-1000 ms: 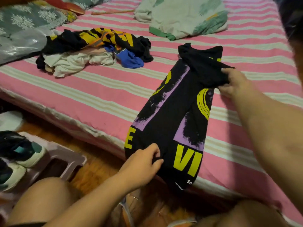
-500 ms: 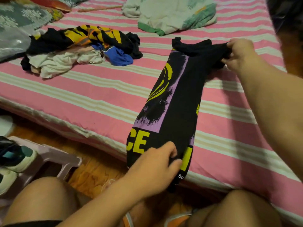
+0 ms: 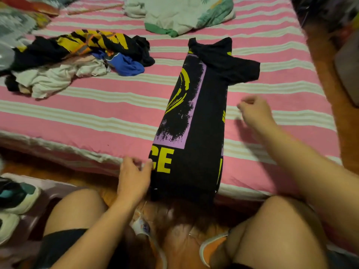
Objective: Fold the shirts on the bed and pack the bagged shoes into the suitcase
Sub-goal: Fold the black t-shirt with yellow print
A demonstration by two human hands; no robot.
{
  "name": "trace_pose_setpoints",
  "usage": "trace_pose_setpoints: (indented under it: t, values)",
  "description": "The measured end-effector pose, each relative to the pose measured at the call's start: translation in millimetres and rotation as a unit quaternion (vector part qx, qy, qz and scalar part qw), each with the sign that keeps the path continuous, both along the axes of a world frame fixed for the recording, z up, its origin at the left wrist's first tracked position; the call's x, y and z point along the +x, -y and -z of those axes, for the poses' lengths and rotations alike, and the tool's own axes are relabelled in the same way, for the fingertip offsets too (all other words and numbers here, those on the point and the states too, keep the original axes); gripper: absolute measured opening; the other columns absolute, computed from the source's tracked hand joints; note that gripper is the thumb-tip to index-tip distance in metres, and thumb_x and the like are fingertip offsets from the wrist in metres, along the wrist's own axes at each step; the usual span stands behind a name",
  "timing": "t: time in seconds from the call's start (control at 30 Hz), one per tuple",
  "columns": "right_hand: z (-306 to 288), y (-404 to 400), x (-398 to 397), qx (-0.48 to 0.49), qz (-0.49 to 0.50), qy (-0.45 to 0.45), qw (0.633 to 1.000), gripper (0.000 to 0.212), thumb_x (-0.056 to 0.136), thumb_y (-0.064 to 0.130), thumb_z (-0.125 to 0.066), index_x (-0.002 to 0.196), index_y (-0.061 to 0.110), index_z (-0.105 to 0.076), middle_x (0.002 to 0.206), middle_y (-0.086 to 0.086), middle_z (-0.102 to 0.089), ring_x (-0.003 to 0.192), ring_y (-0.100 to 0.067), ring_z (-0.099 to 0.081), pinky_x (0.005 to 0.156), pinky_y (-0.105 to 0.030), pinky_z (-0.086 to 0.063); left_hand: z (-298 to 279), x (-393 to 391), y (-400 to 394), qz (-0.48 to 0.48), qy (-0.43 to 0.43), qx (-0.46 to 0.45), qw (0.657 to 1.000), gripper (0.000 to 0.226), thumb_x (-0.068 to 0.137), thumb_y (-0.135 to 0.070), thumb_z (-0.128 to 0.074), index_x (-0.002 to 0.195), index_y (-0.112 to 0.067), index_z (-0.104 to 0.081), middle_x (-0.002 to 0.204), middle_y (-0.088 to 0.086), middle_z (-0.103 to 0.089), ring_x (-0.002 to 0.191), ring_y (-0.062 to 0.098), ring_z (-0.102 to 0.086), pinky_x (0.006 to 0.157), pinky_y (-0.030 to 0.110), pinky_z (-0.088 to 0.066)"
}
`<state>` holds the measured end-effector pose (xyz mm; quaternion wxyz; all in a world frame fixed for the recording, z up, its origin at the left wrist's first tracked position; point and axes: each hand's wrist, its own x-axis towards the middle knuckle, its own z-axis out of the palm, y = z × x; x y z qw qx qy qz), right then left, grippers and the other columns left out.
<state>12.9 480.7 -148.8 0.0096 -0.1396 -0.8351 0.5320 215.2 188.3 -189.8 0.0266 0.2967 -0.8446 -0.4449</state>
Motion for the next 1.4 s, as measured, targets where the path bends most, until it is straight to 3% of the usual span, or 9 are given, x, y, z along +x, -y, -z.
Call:
trace_pose_setpoints:
  t: [0.2, 0.27, 0.37, 0.53, 0.63, 0.93, 1.17, 1.3, 1.4]
  values:
    - [26.3, 27.7, 179.4, 0.076, 0.015, -0.024, 0.997, 0.013, 0.089, 0.010, -0.064, 0.097, 0.018, -0.056, 0.095, -0.001, -0.060, 0.085, -0.019, -0.056, 0.072, -0.028, -0.037, 14.1, 17.7, 10.8, 0.105, 0.080, 0.256, 0.957, 0.033, 0.096, -0.039, -0.067, 0.109, -0.010, -0.074, 0.106, 0.010, -0.077, 0.100, 0.026, -0.073, 0.095, 0.044, -0.056]
    - [36.4, 36.7, 207.5, 0.043, 0.041, 0.014, 0.998, 0.012, 0.091, 0.016, -0.065, 0.097, 0.018, -0.055, 0.091, 0.001, -0.062, 0.084, -0.019, -0.058, 0.070, -0.031, -0.040, 10.0, 21.0, 13.0, 0.101, 0.054, 0.309, 0.944, 0.028, 0.094, -0.036, -0.069, 0.112, -0.015, -0.075, 0.110, 0.010, -0.077, 0.106, 0.029, -0.072, 0.102, 0.055, -0.051]
    - [55.4, 57.1, 232.1, -0.033, 0.047, 0.100, 0.993, 0.020, 0.091, 0.036, -0.069, 0.094, 0.018, -0.060, 0.089, 0.000, -0.066, 0.086, -0.019, -0.063, 0.073, -0.033, -0.048, 5.7, 34.6, 10.4, 0.057, 0.032, 0.420, 0.905, 0.021, 0.099, -0.016, -0.061, 0.117, -0.011, -0.070, 0.113, 0.015, -0.075, 0.103, 0.031, -0.072, 0.091, 0.048, -0.057]
    - [73.3, 84.8, 257.5, -0.232, 0.064, 0.177, 0.954, 0.032, 0.087, 0.043, -0.072, 0.089, 0.014, -0.059, 0.100, -0.018, -0.071, 0.093, -0.030, -0.068, 0.090, -0.057, -0.056, 5.4, 56.8, 12.1, 0.029, 0.026, 0.416, 0.909, 0.016, 0.098, -0.003, -0.061, 0.113, -0.009, -0.057, 0.112, 0.019, -0.070, 0.086, 0.021, -0.074, 0.065, 0.035, -0.061]
    - [70.0, 91.8, 265.3, -0.223, 0.060, 0.133, 0.964, 0.026, 0.091, 0.034, -0.072, 0.099, 0.010, -0.064, 0.101, -0.015, -0.073, 0.095, -0.029, -0.070, 0.090, -0.048, -0.055, 1.7, 61.7, 14.3, 0.017, 0.019, 0.462, 0.887, 0.019, 0.103, -0.006, -0.054, 0.121, -0.007, -0.060, 0.117, 0.016, -0.070, 0.101, 0.026, -0.071, 0.069, 0.036, -0.062]
    - [60.1, 82.4, 271.6, -0.451, -0.003, 0.072, 0.890, 0.025, 0.094, 0.018, -0.062, 0.102, -0.005, -0.067, 0.106, -0.015, -0.073, 0.103, -0.026, -0.069, 0.088, -0.032, -0.054, -1.8, 67.1, 14.5, -0.014, 0.020, 0.527, 0.849, 0.025, 0.107, -0.010, -0.043, 0.119, -0.002, -0.064, 0.113, 0.017, -0.074, 0.109, 0.031, -0.070, 0.076, 0.043, -0.061]
    - [50.8, 83.7, 292.4, -0.097, 0.083, -0.109, 0.986, 0.023, 0.097, 0.010, -0.061, 0.077, -0.002, -0.060, 0.087, -0.011, -0.054, 0.079, -0.015, -0.053, 0.071, -0.017, -0.044, 6.5, 65.9, 12.5, 0.025, 0.042, 0.438, 0.897, 0.027, 0.106, -0.019, -0.049, 0.117, -0.008, -0.071, 0.114, 0.012, -0.074, 0.112, 0.030, -0.067, 0.092, 0.049, -0.057]
    - [84.3, 93.4, 285.5, -0.088, 0.156, 0.051, 0.983, 0.021, 0.098, 0.025, -0.060, 0.086, 0.008, -0.056, 0.090, -0.010, -0.057, 0.082, -0.022, -0.060, 0.067, -0.032, -0.049, 9.7, 65.5, 11.7, 0.043, 0.051, 0.396, 0.916, 0.022, 0.104, -0.018, -0.054, 0.112, -0.006, -0.071, 0.108, 0.010, -0.076, 0.109, 0.027, -0.069, 0.087, 0.041, -0.059]
    - [81.9, 86.1, 275.1, -0.099, 0.126, 0.137, 0.978, 0.019, 0.096, 0.018, -0.065, 0.109, 0.014, -0.051, 0.097, -0.006, -0.059, 0.087, -0.021, -0.064, 0.063, -0.027, -0.053, 4.8, 64.3, 12.7, 0.061, 0.081, 0.353, 0.930, 0.022, 0.104, -0.019, -0.055, 0.109, -0.002, -0.067, 0.107, 0.016, -0.075, 0.096, 0.028, -0.075, 0.080, 0.042, -0.062]
